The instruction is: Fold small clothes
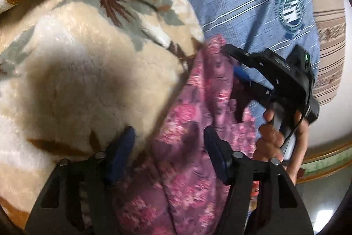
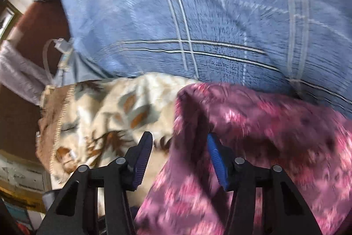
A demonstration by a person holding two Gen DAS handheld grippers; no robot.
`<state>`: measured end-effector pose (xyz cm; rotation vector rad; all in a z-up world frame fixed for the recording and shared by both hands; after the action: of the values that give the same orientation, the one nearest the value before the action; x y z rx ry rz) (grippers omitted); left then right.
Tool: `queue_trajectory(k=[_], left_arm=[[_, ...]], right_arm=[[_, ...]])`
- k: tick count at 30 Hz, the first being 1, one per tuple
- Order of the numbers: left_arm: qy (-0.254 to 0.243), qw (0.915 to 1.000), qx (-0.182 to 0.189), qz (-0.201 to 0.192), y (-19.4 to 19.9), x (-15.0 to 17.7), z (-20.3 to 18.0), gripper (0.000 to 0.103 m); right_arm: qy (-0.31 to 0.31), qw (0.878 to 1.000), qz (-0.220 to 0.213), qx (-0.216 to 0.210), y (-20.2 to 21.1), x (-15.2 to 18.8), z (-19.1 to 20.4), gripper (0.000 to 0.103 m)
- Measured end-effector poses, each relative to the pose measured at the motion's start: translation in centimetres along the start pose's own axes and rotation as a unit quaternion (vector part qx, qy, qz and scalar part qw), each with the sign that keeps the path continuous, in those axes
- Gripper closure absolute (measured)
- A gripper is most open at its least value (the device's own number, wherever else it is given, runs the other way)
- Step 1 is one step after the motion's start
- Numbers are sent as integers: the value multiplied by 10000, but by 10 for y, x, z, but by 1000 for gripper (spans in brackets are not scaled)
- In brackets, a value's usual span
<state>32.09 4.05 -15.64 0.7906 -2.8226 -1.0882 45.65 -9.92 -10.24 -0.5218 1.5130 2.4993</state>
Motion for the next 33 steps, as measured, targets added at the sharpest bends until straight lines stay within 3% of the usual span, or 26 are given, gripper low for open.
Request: queue_trajectory(k=[1, 2, 3, 4, 7, 11, 14, 16, 18, 21, 23, 24, 25, 27, 29, 33], left_arm=[[-82, 9999, -131, -23, -2, 0, 2, 72], [-163, 9995, -252, -74, -3, 1, 3, 78], [-171, 9994, -285, -66, -2, -1, 5, 86], [-188, 9995, -271, -27, -2, 1, 4, 95], [-487, 9980, -394, -57, 3, 3, -4, 99], [-546, 9966, -78, -605, 40, -9, -17, 100], [-595, 9902, -329, -1217, 62, -26, -13, 100], [-418, 9919, -443, -1118, 55, -31, 1, 99], [-249, 9928, -740, -905, 44, -30, 17, 98], [-114, 9942, -812, -694, 39, -28, 21, 96], [-304, 9913, -859, -952, 51, -32, 10, 87], [-424, 9891, -894, -1090, 57, -32, 8, 75], [-543, 9865, -912, -1246, 64, -29, 5, 64], [-769, 9835, -907, -1363, 68, -25, -1, 57], [-957, 9839, -838, -1259, 67, -18, -8, 55], [-1178, 9809, -996, -1182, 60, -13, -17, 55]], right_arm=[[-17, 9998, 40, 179, -11, -4, -4, 82], [-38, 9997, 125, 212, -19, -4, -6, 95], [-64, 9995, 209, 236, -23, -3, -8, 100], [-122, 9994, 153, 285, -20, -3, -11, 101], [-79, 9999, -102, 89, 2, -5, -8, 101], [-154, 9986, -489, -114, 36, -17, -12, 101], [-216, 9980, -564, -185, 42, -26, -18, 101], [-313, 9974, -478, -445, 27, -27, -18, 101], [-189, 9994, -299, -52, 0, -24, -20, 100], [-132, 9994, 150, 283, -40, -16, -27, 94], [-393, 9991, -147, 57, -18, -16, -30, 90], [-426, 9984, -331, -181, 0, -14, -27, 74], [-409, 9975, -486, -307, 18, -11, -27, 52], [-391, 9946, -921, -263, 59, -3, -32, 39], [-545, 9923, -1097, -166, 87, 11, -48, 39], [-889, 9910, -995, -81, 84, 34, -73, 39]])
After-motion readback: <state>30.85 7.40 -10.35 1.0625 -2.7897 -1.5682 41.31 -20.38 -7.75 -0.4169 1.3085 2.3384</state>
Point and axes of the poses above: each gripper's, at about its wrist camera, not at the fingertips, and y roughly against the way its jaws point, z to its left, x to its underside, the point moved 7 cm from there along -y, roughly the way its jaws point, and after that the axes turned 1 degree about -z, right-handed, at the moved point
